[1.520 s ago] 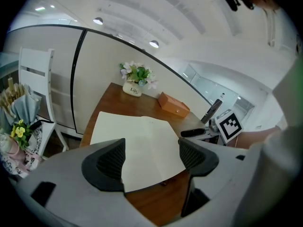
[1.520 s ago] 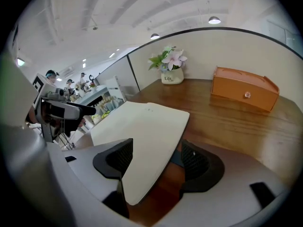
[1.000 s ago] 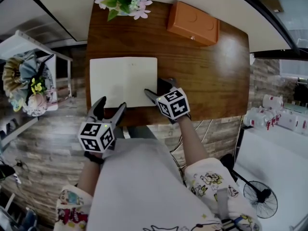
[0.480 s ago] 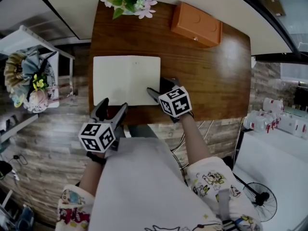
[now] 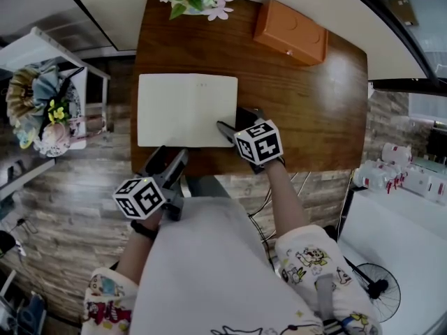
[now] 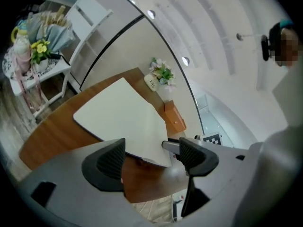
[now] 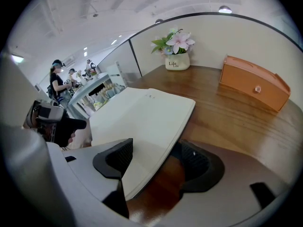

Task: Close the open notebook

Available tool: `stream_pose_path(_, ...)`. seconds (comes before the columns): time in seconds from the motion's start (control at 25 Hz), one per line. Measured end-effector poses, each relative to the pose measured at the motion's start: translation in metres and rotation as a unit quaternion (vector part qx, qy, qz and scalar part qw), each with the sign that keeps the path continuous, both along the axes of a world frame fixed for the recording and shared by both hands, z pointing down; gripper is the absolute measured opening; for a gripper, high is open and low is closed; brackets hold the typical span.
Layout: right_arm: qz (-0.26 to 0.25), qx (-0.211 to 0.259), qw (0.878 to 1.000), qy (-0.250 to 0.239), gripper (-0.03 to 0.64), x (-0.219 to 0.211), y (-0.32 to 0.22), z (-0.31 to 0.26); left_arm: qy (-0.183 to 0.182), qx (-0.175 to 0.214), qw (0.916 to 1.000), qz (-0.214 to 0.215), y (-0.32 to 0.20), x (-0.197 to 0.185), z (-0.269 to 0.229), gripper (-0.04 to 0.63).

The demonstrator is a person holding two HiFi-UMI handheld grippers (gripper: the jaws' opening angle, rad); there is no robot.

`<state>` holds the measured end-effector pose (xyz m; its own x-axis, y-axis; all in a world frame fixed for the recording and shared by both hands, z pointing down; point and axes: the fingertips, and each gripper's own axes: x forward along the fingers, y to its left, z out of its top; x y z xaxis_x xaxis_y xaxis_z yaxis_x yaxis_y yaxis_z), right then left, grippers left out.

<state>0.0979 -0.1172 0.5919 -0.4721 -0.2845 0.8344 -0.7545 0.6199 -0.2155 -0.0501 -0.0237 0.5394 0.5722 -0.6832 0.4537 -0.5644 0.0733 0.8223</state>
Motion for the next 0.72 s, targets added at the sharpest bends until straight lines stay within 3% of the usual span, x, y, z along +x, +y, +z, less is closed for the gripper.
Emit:
stream_pose_path(0.32, 0.002, 0.001, 1.000, 0.000, 0.284, -0.001, -0.001, 0.001, 0.092, -0.041, 0.9944, -0.030, 0.008, 0.008, 0.011, 0.331)
stream_pose_path(0.48, 0.002, 0.003, 1.000, -0.001, 0.284, -0.001, 0.000, 0.001, 0.117, -0.045, 0.9913, -0.042, 0.008, 0.012, 0.011, 0.331)
stream_pose_path(0.72, 0.003, 0.003, 1.000, -0.002, 0.284, -0.001, 0.000, 0.000, 0.152, -0.078, 0.9804, -0.098, 0.006, 0.009, 0.023, 0.342)
